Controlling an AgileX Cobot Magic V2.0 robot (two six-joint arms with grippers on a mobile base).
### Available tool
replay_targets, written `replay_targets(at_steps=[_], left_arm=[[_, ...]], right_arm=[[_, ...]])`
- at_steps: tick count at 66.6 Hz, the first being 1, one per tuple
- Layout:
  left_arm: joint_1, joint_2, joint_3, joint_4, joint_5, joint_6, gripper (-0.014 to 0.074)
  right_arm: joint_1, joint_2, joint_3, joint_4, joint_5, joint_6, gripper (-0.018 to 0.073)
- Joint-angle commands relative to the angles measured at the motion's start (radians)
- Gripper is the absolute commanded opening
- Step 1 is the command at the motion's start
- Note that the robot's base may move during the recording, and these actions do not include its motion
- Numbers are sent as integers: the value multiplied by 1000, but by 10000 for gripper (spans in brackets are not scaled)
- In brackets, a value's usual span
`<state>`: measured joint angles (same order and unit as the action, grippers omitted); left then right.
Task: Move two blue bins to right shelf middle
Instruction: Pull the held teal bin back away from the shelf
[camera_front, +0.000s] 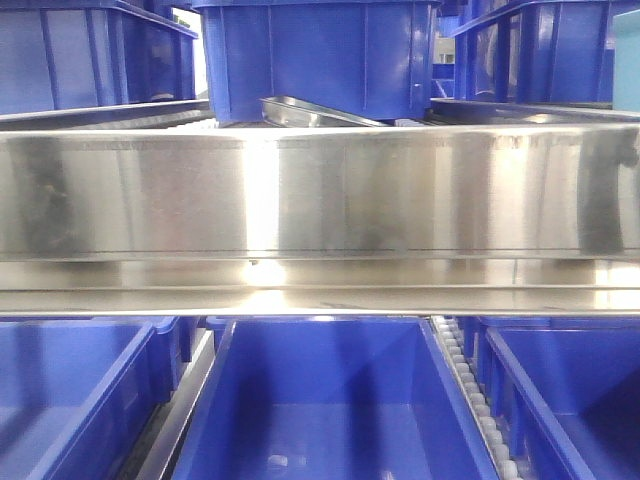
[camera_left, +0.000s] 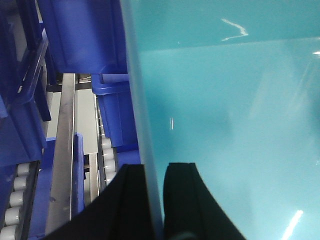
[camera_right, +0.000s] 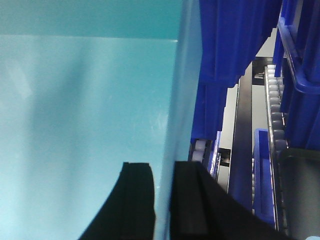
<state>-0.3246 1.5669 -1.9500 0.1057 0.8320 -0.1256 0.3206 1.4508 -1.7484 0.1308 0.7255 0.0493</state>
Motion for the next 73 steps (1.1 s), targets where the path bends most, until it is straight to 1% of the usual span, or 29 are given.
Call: replay_targets(at_steps=[1, 73], left_arm=[[-2, -10, -9, -24, -44, 10, -111], [-2, -10, -9, -24, -44, 10, -111]], right_arm=[[3, -16, -6, 36, -67, -13, -153], [3, -16, -6, 36, -67, -13, -153]])
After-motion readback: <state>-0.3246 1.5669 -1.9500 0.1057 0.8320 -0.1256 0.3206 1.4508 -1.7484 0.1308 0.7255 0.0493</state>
